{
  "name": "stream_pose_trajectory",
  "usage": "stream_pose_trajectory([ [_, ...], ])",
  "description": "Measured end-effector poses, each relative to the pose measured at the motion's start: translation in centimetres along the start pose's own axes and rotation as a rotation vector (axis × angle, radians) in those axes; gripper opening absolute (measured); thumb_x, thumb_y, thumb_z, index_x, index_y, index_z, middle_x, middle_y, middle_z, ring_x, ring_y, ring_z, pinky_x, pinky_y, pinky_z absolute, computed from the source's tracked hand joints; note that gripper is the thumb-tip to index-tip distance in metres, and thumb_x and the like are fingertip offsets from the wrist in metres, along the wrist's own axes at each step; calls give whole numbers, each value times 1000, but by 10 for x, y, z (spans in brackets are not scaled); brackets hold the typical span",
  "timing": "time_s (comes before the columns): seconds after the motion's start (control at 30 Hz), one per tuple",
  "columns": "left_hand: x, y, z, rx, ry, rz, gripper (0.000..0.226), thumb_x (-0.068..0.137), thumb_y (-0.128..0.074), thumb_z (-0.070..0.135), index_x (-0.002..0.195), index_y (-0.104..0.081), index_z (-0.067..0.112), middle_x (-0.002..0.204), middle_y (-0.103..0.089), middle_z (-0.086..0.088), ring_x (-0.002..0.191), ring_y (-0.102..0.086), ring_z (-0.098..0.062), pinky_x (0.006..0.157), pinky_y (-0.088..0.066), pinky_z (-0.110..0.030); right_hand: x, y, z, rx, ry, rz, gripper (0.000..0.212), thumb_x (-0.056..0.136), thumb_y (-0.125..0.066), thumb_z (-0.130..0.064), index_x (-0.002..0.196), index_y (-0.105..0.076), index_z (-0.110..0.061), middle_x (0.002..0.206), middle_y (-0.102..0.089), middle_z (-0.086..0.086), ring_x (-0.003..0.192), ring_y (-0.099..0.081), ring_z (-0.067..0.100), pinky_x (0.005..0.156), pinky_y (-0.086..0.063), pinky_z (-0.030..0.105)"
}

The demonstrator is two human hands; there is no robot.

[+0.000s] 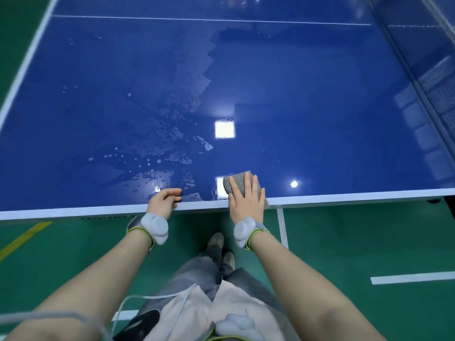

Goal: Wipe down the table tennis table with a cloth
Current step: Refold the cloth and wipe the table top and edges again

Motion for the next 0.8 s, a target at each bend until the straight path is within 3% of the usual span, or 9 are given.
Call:
stream_pose_trajectory([
  [0.13,-5,5,-3,6,14,-6,29,90,-42,-8,114,-59,-3,109,-60,-15,97,-55,-20,80,-47,-20,-6,-12,-46,26,112,-88,58,89,-16,-41,135,-50,-36,149,-38,10,137,-35,33,106,-33,53],
  [0.23,-8,8,-7,-8,27,1,28,90,-47,-7,115,-58,-3,116,-60,-17,100,-54,-20,91,-44,-26,-20,-25,-84,35,328,-221,62,91,-4,-44,147,-29,-34,158,-11,10,146,-4,33,115,-6,53],
  [0.3,-10,10,-8,-8,28,3,27,90,-47,-6,115,-58,-2,120,-59,-17,100,-54,-20,95,-42,-28,-19,-25,-89,17,390,-204,50,100,-13,-41,150,-16,-35,160,5,8,146,9,29,117,3,49],
  [0.37,-11,11,-7,-13,30,12,27,90,-48,-6,114,-59,-1,120,-59,-18,99,-54,-20,93,-42,-27,-13,-26,-80,-12,433,-208,48,103,-24,-35,150,-14,-37,159,9,4,146,12,24,117,5,43],
  [0.5,-13,10,-6,-21,37,8,29,89,-47,-8,114,-59,-3,119,-60,-18,97,-53,-19,89,-42,-24,2,-8,-35,72,181,-29,45,101,-38,-31,146,-31,-38,159,-8,5,147,-6,25,117,-9,44],
  [0.63,-10,13,-7,-3,48,-36,29,90,-40,-9,113,-58,-5,114,-60,-20,85,-57,-19,69,-48,-13,7,-15,-29,8,15,-81,45,103,-25,-37,147,-19,-43,160,3,1,147,5,20,117,-3,39],
  [0.7,-6,11,-6,23,61,-103,29,92,-38,-7,115,-57,-6,106,-59,-16,75,-56,-12,56,-46,-7,0,-15,-51,16,62,-54,46,101,-21,-40,146,-29,-41,160,-9,6,147,-7,25,116,-15,43],
  [0.8,1,18,1,32,77,-169,24,93,-37,-6,105,-57,0,92,-59,-9,72,-54,-9,52,-46,-7,-13,-27,-99,-3,180,-31,49,90,-27,-42,127,-59,-37,141,-49,9,130,-47,30,97,-45,48],
])
Point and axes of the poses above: each hand's wrist, its own x-axis towards the middle knuckle, its own y-axis out of the back of the hand, z = x × y, the point moved 8 cm from there along x, towards the middle knuckle
